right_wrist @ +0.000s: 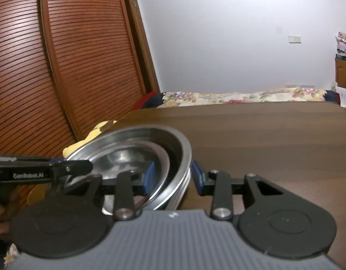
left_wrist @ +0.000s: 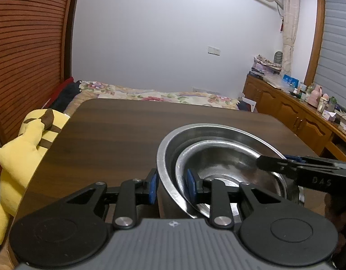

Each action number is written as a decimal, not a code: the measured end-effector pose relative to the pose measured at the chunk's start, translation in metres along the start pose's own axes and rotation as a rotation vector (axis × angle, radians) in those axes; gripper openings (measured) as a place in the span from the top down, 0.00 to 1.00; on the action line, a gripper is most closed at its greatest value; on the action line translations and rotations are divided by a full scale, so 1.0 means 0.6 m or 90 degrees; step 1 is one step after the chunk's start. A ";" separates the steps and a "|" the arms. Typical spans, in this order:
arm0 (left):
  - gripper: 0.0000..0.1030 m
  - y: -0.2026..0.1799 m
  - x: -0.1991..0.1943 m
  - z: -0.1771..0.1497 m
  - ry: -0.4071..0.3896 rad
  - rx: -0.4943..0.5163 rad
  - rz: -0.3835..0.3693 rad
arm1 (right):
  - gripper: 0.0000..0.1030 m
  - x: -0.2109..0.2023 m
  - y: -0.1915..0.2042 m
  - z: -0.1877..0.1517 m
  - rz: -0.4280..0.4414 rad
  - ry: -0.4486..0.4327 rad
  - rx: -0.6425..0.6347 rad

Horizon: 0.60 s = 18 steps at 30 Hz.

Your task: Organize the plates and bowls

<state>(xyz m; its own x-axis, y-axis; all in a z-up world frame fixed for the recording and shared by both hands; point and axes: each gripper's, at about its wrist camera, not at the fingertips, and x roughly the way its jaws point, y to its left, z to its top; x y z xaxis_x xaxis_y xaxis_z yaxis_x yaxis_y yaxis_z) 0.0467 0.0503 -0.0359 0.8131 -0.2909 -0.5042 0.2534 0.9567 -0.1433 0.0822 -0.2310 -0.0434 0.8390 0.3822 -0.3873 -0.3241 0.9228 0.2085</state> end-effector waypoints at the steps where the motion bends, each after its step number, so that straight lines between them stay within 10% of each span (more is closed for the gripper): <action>1: 0.72 -0.001 -0.002 0.001 -0.001 0.002 0.002 | 0.63 -0.003 -0.001 0.002 -0.002 -0.003 0.000; 13: 0.70 -0.009 -0.047 0.017 -0.036 0.023 0.032 | 0.53 -0.058 0.003 0.024 -0.029 -0.055 -0.019; 18: 0.55 -0.030 -0.072 0.025 -0.058 0.043 0.035 | 0.42 -0.084 0.012 0.028 -0.066 -0.074 -0.031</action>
<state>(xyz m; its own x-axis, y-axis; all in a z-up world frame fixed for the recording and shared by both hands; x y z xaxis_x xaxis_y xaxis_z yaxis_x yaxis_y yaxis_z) 0.0150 0.0454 0.0015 0.8701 -0.2415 -0.4296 0.2400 0.9690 -0.0586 0.0449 -0.2443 -0.0075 0.9129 0.2793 -0.2977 -0.2518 0.9593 0.1278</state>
